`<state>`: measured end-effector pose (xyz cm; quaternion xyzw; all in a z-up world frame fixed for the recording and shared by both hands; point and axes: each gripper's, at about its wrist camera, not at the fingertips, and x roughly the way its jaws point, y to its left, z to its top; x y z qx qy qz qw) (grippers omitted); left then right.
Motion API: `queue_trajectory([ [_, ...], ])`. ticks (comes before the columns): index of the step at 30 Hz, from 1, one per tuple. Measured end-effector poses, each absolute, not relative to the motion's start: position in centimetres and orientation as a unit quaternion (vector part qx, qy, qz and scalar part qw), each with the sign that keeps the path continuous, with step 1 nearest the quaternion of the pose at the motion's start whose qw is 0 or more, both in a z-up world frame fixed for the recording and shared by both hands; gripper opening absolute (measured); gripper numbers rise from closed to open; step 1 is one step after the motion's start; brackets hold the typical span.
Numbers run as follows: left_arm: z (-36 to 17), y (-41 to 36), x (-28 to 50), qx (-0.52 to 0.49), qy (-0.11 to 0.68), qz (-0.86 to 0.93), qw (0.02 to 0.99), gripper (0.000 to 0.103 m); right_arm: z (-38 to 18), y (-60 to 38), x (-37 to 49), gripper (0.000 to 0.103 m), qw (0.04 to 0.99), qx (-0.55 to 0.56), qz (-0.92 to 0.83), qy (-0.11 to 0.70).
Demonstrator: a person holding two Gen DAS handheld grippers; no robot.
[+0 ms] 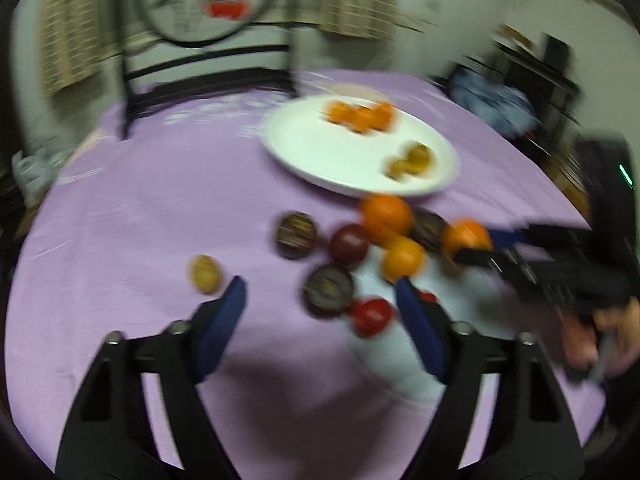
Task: Organize fruits
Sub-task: 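Grasp a tangerine with the right gripper while the left gripper grasps a red cherry tomato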
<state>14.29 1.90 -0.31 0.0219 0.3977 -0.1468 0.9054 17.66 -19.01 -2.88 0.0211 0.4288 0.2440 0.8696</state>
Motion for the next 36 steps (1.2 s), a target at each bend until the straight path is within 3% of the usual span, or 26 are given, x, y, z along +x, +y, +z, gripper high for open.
queue_trajectory([
  [2,-0.8,0.9,13.7,0.043,0.401,-0.167,0.9,0.054,-2.9,-19.2,17.7,0.044,0.869,0.024,0.242,0.431],
  [5,-1.9,-0.4,13.3,0.074,0.416,-0.188,0.887,0.04,-2.9,-19.2,17.6,0.044,0.869,0.024,0.242,0.431],
  [8,-2.9,-1.3,12.9,0.094,0.428,-0.196,0.877,0.034,-2.9,-19.1,17.5,0.044,0.87,0.019,0.241,0.429],
  [36,-4.9,-3.6,15.8,0.136,0.425,-0.163,0.88,0.03,-2.5,-19.5,17.5,0.044,0.876,0.022,0.23,0.422],
])
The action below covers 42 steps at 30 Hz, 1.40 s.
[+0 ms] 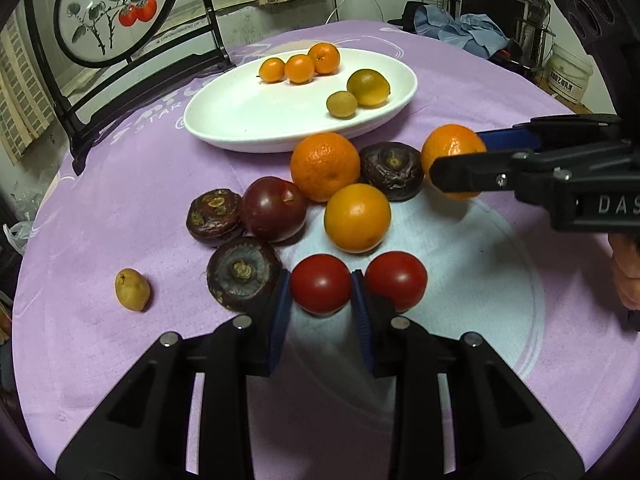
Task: Organize fruits
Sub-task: 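Grasp a tangerine with the right gripper while the left gripper grasps a red cherry tomato, then carry both fruits over the white plate and open both grippers to release them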
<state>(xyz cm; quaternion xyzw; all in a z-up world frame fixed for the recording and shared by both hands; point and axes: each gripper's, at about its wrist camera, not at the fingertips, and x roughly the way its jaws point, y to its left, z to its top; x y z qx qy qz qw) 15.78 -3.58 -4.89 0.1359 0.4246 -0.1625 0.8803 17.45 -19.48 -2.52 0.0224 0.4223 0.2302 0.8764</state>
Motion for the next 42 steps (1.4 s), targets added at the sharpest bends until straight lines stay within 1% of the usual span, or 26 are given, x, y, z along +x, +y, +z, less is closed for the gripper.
queue_trajectory([
  [4,-4.2,-2.7,15.4,0.111,0.426,-0.166,0.882,0.03,-2.2,-19.7,17.3,0.044,0.878,0.027,0.234,0.417],
  [9,-0.9,-1.3,15.2,0.055,0.382,-0.178,0.905,0.03,-1.3,-19.8,18.0,0.044,0.892,0.036,0.237,0.384],
  [12,1.2,-1.4,17.2,0.022,0.363,-0.162,0.917,0.03,-0.2,-20.5,19.6,0.044,0.916,0.049,0.21,0.339],
  [16,2.7,-2.2,21.2,-0.007,0.349,-0.133,0.928,0.03,0.4,-21.7,22.2,0.044,0.928,0.084,0.187,0.313],
  [21,2.0,-3.0,25.8,-0.022,0.365,-0.104,0.925,0.03,0.1,-21.9,25.6,0.044,0.933,0.087,0.171,0.305],
  [27,0.0,-3.7,29.3,-0.02,0.403,-0.083,0.911,0.03,-1.7,-21.6,28.7,0.045,0.921,0.09,0.172,0.338],
  [28,-0.2,-3.7,29.5,-0.021,0.408,-0.081,0.909,0.033,-1.7,-21.6,28.8,0.045,0.922,0.092,0.174,0.335],
  [29,-0.2,-3.6,29.6,-0.024,0.411,-0.08,0.908,0.06,-1.7,-21.7,28.8,0.05,0.921,0.092,0.175,0.334],
  [30,0.1,-3.4,29.3,-0.029,0.409,-0.08,0.909,0.075,-1.4,-21.8,28.6,0.051,0.921,0.096,0.179,0.332],
  [31,0.6,-3.1,28.9,-0.033,0.396,-0.077,0.914,0.086,-1.0,-22.0,28.2,0.055,0.922,0.102,0.183,0.326],
  [32,1.2,-2.9,28.4,-0.033,0.381,-0.073,0.921,0.086,-0.7,-22.1,27.9,0.057,0.923,0.106,0.184,0.32],
  [34,2.8,-2.6,27.3,-0.026,0.365,-0.073,0.928,0.087,0.4,-22.4,26.8,0.057,0.927,0.108,0.189,0.306],
  [35,3.7,-2.2,26.7,-0.035,0.353,-0.076,0.932,0.092,0.7,-22.4,26.2,0.057,0.928,0.106,0.194,0.301],
  [38,5.2,-1.1,25.0,-0.058,0.331,-0.069,0.939,0.099,1.2,-21.9,24.5,0.057,0.927,0.091,0.207,0.3],
  [42,4.5,0.5,22.5,-0.055,0.326,-0.047,0.942,0.1,0.5,-20.7,22.6,0.057,0.912,0.068,0.235,0.329],
])
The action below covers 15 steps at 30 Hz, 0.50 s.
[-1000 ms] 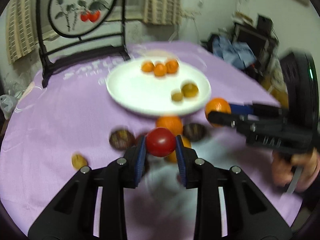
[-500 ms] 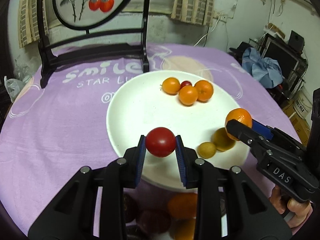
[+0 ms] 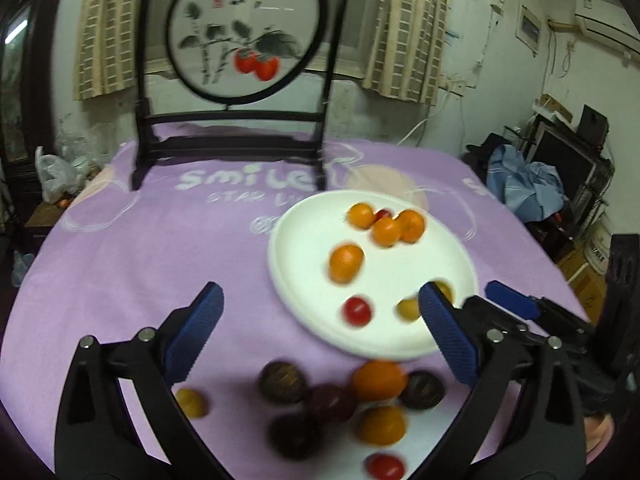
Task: Organize fruits
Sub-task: 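Carry both fruits over the white plate and open both grippers to release them, then grasp a dark purple fruit with the right gripper while the left gripper grasps a red cherry tomato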
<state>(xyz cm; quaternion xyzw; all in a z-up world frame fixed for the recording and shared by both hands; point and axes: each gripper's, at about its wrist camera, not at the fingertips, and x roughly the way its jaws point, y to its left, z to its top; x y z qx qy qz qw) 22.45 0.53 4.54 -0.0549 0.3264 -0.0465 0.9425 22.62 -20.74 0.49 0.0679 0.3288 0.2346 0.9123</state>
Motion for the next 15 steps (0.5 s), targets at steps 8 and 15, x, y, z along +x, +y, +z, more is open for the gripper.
queue_trajectory([
  [8,1.7,4.8,18.2,-0.072,0.343,0.011,0.937,0.1,-1.7,-17.4,20.3,0.057,0.893,-0.063,0.247,0.371],
  [15,2.1,5.4,17.3,-0.077,0.335,0.017,0.939,0.1,-3.7,-16.9,20.1,0.057,0.871,-0.12,0.243,0.41],
])
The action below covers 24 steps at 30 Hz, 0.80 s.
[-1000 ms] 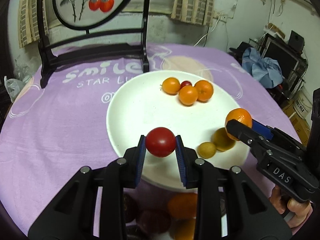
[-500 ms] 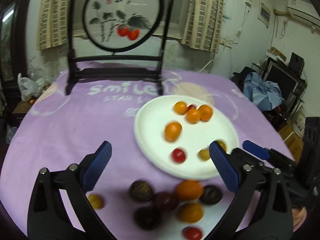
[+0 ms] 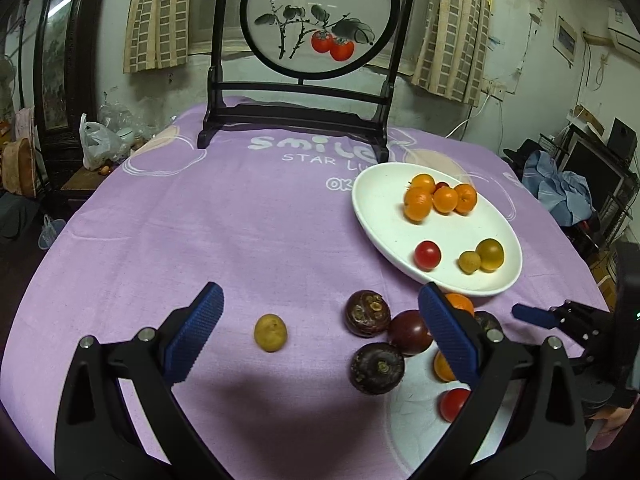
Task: Organize fruits
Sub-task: 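Grasp a dark purple fruit with the right gripper while the left gripper grasps a red cherry tomato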
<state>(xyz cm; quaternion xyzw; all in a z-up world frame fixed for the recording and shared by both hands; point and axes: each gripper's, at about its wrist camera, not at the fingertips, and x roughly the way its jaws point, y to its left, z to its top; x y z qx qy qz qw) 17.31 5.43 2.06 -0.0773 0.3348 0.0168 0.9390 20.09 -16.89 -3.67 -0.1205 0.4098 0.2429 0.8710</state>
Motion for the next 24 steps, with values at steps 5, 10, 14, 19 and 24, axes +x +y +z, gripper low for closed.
queue_trajectory([
  [5,2.1,4.8,17.1,-0.063,0.332,0.016,0.941,0.1,-4.6,-15.9,19.8,0.056,0.866,-0.155,0.245,0.408],
  [10,1.9,4.6,16.9,-0.056,0.333,0.011,0.941,0.1,-5.2,-15.1,20.0,0.056,0.861,-0.168,0.25,0.409],
  [14,1.9,4.5,16.9,-0.054,0.332,0.011,0.942,0.1,-5.2,-14.8,20.2,0.056,0.862,-0.169,0.248,0.409],
  [19,2.0,4.5,16.9,-0.056,0.333,0.011,0.941,0.1,-5.2,-14.8,20.4,0.054,0.861,-0.169,0.248,0.41],
  [24,1.9,4.6,16.8,-0.057,0.334,0.01,0.941,0.1,-5.2,-14.7,20.2,0.045,0.861,-0.169,0.248,0.41],
])
